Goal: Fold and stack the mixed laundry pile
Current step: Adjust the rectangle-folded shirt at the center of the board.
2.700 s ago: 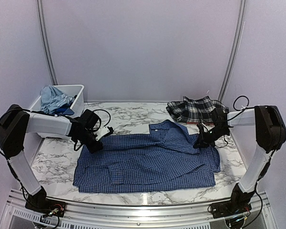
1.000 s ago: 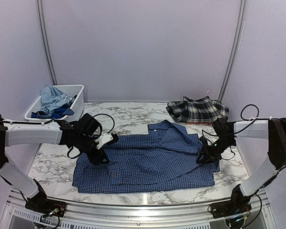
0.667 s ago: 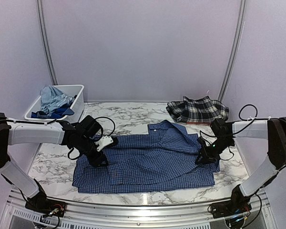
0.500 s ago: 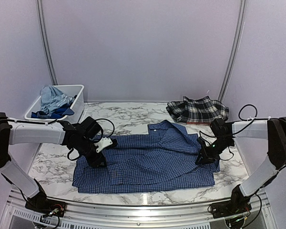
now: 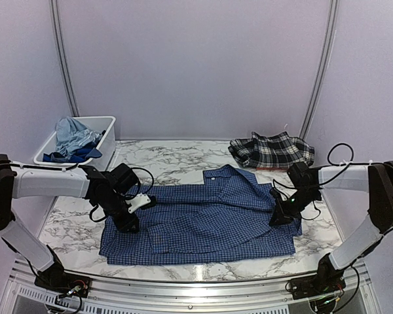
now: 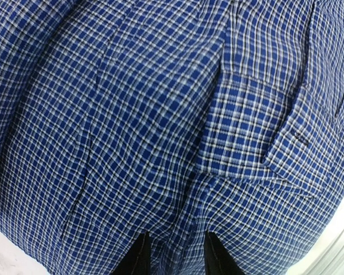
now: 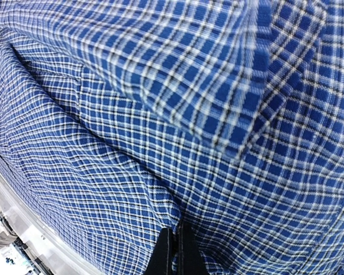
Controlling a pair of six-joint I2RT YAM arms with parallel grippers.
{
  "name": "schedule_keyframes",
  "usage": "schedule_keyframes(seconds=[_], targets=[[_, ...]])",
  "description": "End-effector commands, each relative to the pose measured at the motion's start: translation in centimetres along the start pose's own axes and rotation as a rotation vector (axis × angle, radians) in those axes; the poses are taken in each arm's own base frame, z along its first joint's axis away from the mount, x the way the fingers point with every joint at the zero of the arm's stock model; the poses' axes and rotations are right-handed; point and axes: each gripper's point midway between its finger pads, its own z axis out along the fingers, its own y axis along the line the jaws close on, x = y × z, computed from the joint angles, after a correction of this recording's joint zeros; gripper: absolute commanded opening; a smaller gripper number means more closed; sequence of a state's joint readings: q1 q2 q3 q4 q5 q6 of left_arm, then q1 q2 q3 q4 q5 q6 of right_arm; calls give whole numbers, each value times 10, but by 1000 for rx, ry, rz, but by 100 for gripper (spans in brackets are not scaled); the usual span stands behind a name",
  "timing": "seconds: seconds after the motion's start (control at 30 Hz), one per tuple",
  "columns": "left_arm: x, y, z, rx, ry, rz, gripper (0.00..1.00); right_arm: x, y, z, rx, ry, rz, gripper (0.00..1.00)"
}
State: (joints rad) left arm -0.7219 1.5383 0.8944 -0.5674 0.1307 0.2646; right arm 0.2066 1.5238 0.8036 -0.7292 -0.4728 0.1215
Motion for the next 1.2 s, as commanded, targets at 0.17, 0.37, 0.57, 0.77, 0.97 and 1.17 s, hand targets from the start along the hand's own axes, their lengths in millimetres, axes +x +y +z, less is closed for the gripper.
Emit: schedule_keyframes(seconds=[0.17, 0.37, 0.57, 0.77, 0.97, 1.17], targets=[[12, -8, 4, 39, 81, -4, 25, -9, 9, -10, -6, -50, -42, 0], [10, -4, -4, 9, 67, 1, 0, -15, 8, -20, 28, -99, -57, 0], [12, 8, -12, -68, 58, 4, 0, -19, 6, -27, 55, -132, -64, 0], [16, 15, -12, -112, 68, 1, 0, -23, 1, -30, 94, -147, -64, 0], [19, 25, -8, -160, 92, -4, 0, -32, -2, -31, 117, -170, -69, 0], [19, 25, 3, -148, 130, -10, 0, -39, -5, -21, 113, -159, -69, 0]])
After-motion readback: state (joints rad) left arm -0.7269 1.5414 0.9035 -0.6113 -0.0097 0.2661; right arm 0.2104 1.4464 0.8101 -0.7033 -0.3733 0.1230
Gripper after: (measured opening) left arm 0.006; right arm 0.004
